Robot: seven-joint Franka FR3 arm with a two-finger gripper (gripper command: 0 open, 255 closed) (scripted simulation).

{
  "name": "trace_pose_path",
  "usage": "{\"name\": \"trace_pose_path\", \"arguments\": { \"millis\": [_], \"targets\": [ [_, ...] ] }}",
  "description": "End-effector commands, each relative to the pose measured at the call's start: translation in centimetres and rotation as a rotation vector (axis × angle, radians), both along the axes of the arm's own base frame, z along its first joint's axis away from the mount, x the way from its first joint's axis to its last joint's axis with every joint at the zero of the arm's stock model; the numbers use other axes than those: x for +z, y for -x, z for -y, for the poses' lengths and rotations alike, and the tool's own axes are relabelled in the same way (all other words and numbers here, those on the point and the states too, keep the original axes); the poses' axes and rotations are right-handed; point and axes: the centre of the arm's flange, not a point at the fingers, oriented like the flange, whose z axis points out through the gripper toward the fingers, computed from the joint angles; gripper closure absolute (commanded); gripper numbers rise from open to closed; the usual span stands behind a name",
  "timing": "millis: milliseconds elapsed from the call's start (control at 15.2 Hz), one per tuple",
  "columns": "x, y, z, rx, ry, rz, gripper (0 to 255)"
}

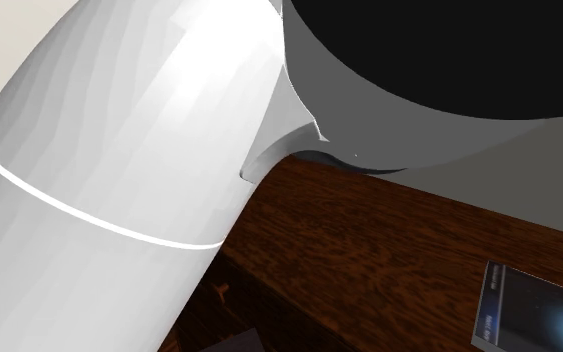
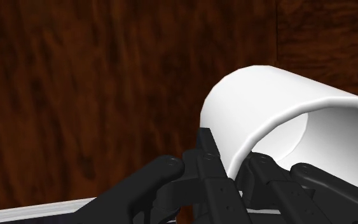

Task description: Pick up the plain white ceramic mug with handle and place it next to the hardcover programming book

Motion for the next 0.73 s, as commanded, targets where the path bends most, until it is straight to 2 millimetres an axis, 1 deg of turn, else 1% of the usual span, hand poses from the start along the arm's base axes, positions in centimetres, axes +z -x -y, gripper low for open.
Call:
{"name": "trace_pose_path", "arguments": {
  "millis": [0, 528, 594, 660],
  "targets": [
    [-1.00, -0.02, 0.07, 0.000, 0.001, 0.000, 255],
    [-1.00, -0.02, 0.07, 0.000, 0.001, 0.000, 255],
    [-1.00, -0.02, 0.07, 0.000, 0.001, 0.000, 0],
    [-1.00, -0.02, 0.07, 0.000, 0.001, 0.000, 0]
  ]
}}
